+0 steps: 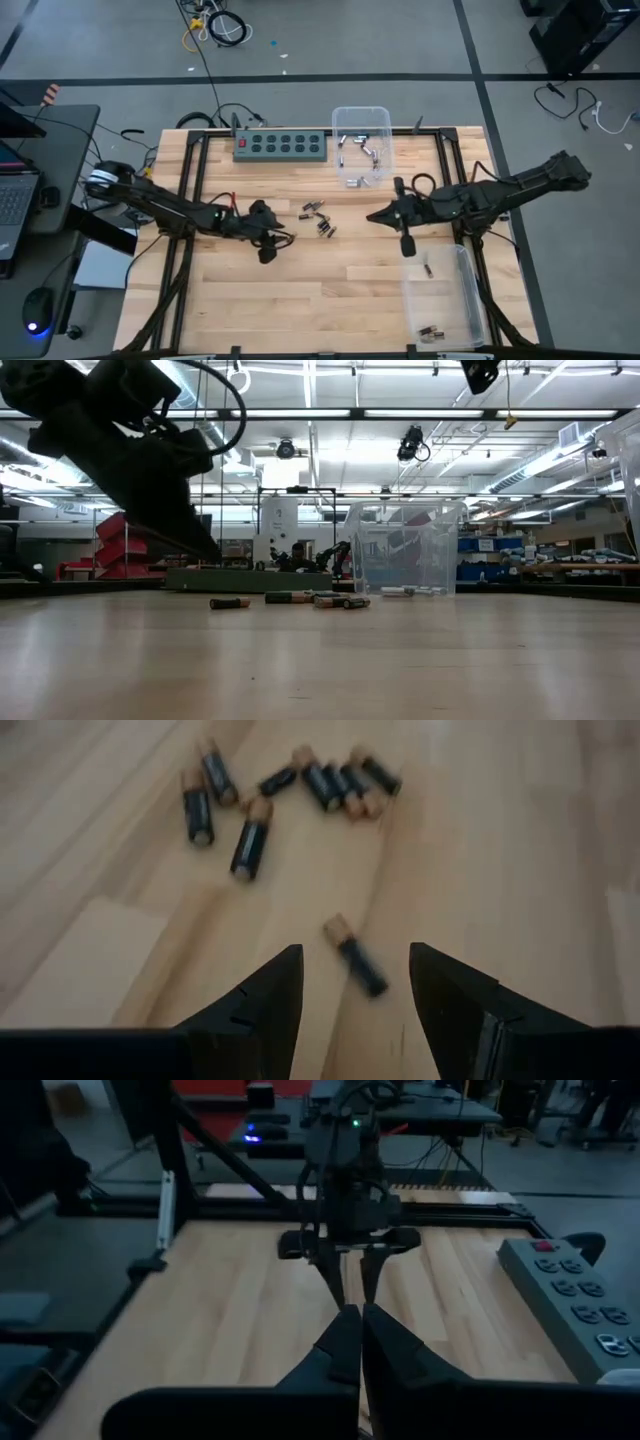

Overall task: Sort batteries
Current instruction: Put the black battery into the bottom transparent bin

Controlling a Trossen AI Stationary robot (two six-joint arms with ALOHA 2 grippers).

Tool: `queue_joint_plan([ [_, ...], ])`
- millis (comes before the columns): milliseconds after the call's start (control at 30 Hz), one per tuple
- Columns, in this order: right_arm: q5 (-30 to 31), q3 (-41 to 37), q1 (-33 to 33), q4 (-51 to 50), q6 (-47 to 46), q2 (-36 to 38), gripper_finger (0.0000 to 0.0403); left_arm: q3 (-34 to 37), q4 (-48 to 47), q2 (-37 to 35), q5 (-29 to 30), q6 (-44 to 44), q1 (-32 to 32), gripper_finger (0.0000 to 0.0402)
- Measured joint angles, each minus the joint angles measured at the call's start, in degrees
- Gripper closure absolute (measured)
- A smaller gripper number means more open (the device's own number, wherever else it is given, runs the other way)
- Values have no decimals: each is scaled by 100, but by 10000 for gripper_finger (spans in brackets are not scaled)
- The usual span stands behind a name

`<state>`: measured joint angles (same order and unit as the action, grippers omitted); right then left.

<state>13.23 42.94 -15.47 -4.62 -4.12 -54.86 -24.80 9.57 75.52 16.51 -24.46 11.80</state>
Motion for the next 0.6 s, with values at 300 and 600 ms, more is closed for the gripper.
queue_joint_plan([
  [300,59,-2,161,306,264,-513,402,-4,642,818,147,174,39,218],
  [600,87,-2,353,544,385,-601,401,-4,956,1321,145,152,39,218],
])
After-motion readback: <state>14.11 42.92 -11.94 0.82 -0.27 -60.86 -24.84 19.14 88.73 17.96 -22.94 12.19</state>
